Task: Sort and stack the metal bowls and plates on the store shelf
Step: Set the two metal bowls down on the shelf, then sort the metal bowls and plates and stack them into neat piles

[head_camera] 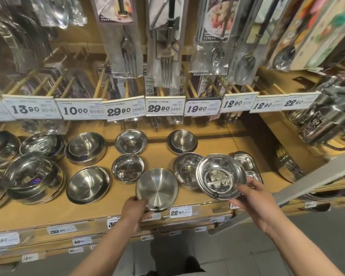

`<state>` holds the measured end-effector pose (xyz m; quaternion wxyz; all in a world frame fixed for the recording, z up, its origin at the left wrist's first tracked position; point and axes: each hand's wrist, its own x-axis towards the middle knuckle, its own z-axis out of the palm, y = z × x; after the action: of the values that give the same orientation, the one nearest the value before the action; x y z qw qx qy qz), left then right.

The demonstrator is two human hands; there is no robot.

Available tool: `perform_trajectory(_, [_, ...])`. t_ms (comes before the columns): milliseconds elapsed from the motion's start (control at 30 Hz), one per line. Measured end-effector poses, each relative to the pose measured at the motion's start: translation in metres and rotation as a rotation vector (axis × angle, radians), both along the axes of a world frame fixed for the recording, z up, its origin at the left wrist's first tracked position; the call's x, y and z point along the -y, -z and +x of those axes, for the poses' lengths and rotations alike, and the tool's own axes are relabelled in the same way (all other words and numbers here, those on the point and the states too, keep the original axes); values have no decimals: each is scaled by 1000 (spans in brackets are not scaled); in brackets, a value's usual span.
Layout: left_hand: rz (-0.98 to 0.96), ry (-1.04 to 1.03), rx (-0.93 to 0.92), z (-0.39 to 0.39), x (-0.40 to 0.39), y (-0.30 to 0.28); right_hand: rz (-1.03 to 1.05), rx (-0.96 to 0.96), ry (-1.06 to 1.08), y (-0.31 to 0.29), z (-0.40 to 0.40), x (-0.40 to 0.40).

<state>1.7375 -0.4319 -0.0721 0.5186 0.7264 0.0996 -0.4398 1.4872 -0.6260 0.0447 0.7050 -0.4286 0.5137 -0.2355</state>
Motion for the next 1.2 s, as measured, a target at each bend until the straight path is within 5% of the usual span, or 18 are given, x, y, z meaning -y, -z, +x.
perform_trajectory(333, [54, 43, 408, 23, -14, -77, 38, -3, -46, 3, 11, 48])
perform_trajectory(633, [-90, 18, 314, 7, 16, -104, -16, -85, -253, 13, 48, 62])
perform_trajectory(1200, [132, 208, 434, -31, 93, -94, 33, -45, -438, 36, 79, 78])
